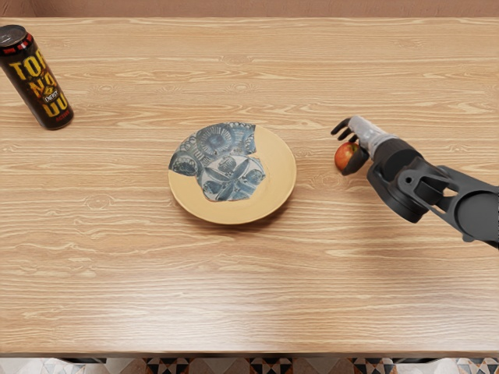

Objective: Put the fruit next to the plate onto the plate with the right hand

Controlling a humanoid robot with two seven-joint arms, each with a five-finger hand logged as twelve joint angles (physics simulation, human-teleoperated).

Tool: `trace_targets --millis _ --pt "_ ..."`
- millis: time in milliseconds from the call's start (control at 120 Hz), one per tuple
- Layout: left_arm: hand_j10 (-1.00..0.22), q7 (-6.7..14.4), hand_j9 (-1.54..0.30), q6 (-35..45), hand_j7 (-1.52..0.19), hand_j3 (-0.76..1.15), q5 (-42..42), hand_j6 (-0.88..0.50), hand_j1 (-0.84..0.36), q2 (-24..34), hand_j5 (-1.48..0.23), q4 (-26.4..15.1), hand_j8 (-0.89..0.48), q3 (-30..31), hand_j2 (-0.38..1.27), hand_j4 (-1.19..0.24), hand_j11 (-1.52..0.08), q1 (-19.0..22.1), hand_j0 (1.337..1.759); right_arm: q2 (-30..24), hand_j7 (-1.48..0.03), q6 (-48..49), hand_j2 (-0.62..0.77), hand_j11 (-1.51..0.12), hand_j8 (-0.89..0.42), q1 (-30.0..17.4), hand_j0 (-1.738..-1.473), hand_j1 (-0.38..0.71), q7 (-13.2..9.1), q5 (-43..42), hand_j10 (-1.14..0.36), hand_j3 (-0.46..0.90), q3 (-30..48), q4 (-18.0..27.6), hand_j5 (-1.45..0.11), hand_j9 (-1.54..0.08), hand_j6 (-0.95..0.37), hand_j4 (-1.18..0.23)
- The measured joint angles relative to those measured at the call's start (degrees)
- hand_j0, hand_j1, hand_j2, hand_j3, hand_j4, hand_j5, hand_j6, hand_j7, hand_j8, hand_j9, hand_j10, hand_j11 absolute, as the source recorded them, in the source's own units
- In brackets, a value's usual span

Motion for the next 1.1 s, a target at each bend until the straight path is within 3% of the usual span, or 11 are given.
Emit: trace_targets --millis 333,475,867,1100 --pt "-0.23 0.0 -0.3 0.0 -0.3 0.0 0.0 -0.23 0.07 0.0 -0.3 0.0 -0.23 0.0 0.05 -0.23 -0.3 0.0 1.658 1.9 -0.55 -0.1 -0.07 -0.56 -0.38 0.1 -1.658 0.15 0.0 -0.5 -0.4 0.0 0.0 -1.5 -0.52 -0.52 -0.45 -0.47" --pt "-0.23 0.0 -0.3 0.0 -0.3 0.0 0.0 -0.23 0.07 0.0 -0.3 0.0 -0.23 0.0 0.05 -0.23 -0.3 0.0 1.658 2.0 -0.59 0.0 -0.07 -0.59 -0.45 0.1 -1.658 0.19 0.0 -0.1 -0.46 0.0 0.0 -1.5 -0.56 -0.57 -0.47 -0.49" --pt "-0.23 0.0 -0.3 0.0 -0.3 0.0 0.0 -0.23 0.07 0.0 -0.3 0.0 -0.23 0.0 0.05 -0.23 -0.3 0.0 1.658 2.2 -0.7 0.2 0.05 -0.7 -0.38 0.3 -1.657 0.25 0.0 1.7 -0.4 0.0 0.1 -0.9 -0.67 -0.68 -0.55 -0.56" --pt "-0.23 0.0 -0.3 0.0 -0.3 0.0 0.0 -0.23 0.07 0.0 -0.3 0.0 -0.23 0.0 0.05 -0.23 -0.3 0.0 1.658 3.1 -0.74 0.5 0.18 -0.74 -0.45 1.7 -1.657 0.23 0.0 2.4 -0.46 0.0 0.5 -0.3 -0.74 -0.74 -0.57 -0.57"
